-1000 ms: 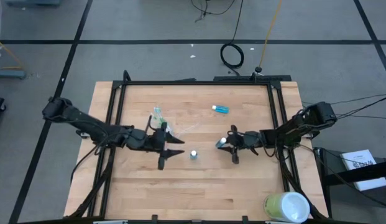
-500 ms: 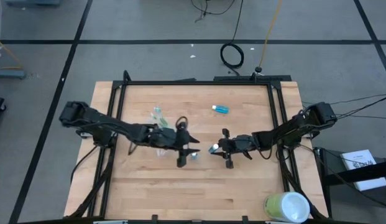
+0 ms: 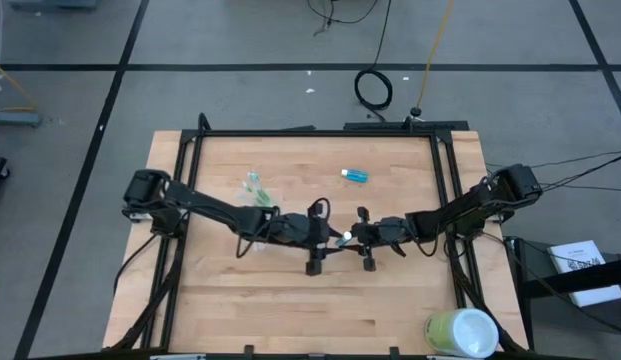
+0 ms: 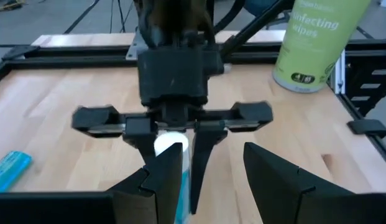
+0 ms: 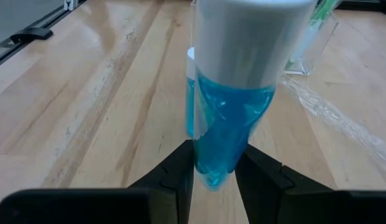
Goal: Pick & Place toothbrushing station
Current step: Put the blue mouthwash into the middle section of the transparent organizer
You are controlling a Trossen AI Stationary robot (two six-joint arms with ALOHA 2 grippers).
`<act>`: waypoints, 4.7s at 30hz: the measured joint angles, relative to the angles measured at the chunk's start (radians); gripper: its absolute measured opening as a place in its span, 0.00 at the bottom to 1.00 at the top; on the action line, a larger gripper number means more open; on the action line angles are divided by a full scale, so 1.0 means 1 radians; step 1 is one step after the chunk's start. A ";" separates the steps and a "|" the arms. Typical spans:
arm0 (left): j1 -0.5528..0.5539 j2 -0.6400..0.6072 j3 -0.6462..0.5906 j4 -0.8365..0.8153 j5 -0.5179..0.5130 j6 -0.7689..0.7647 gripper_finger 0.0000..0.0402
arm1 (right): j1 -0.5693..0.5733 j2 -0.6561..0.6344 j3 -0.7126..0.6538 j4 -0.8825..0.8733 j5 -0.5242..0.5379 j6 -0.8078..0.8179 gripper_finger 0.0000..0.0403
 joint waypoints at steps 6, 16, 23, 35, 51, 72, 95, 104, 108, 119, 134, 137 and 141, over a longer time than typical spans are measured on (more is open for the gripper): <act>0.014 0.036 -0.001 0.037 0.000 -0.010 0.44 | 0.000 0.000 0.000 0.002 0.000 0.000 0.24; 0.073 0.047 0.155 -0.292 0.037 -0.131 0.44 | 0.000 0.000 0.000 0.007 0.000 0.000 0.24; 0.061 0.050 0.195 -0.306 0.037 -0.053 0.44 | 0.000 0.000 0.000 0.009 0.000 0.000 0.24; 0.046 0.114 0.196 -0.223 0.041 -0.046 0.44 | 0.000 0.000 0.000 0.009 -0.001 0.000 0.24; 0.061 0.132 0.195 -0.210 0.036 -0.052 0.43 | 0.000 0.000 0.000 0.008 0.000 0.001 0.24; 0.059 0.029 0.193 -0.334 0.025 -0.050 0.22 | -0.001 -0.007 0.003 0.026 0.006 0.044 0.25; -0.099 -0.487 -0.114 -0.602 -0.479 -0.288 0.12 | 0.008 -0.153 -0.010 -0.125 -0.030 0.057 0.29; -0.150 -0.597 -0.305 -0.663 -0.562 -0.552 0.12 | 0.013 -0.208 -0.023 -0.146 -0.027 0.067 0.29; -0.189 -0.636 -0.370 -0.686 -0.600 -0.648 0.12 | 0.013 -0.217 -0.035 -0.130 -0.026 0.068 0.29; -0.238 -0.657 -0.525 -0.636 -0.689 -0.841 0.13 | 0.013 -0.216 -0.048 -0.106 -0.026 0.069 0.29; -0.225 -0.612 -0.589 -0.497 -0.567 -0.849 0.13 | 0.013 -0.216 -0.048 -0.105 -0.026 0.068 0.29; -0.213 -0.589 -0.589 -0.497 -0.556 -0.851 0.13 | 0.013 -0.216 -0.048 -0.105 -0.026 0.068 0.29; -0.199 -0.558 -0.589 -0.490 -0.538 -0.847 0.13 | 0.013 -0.216 -0.048 -0.105 -0.026 0.068 0.29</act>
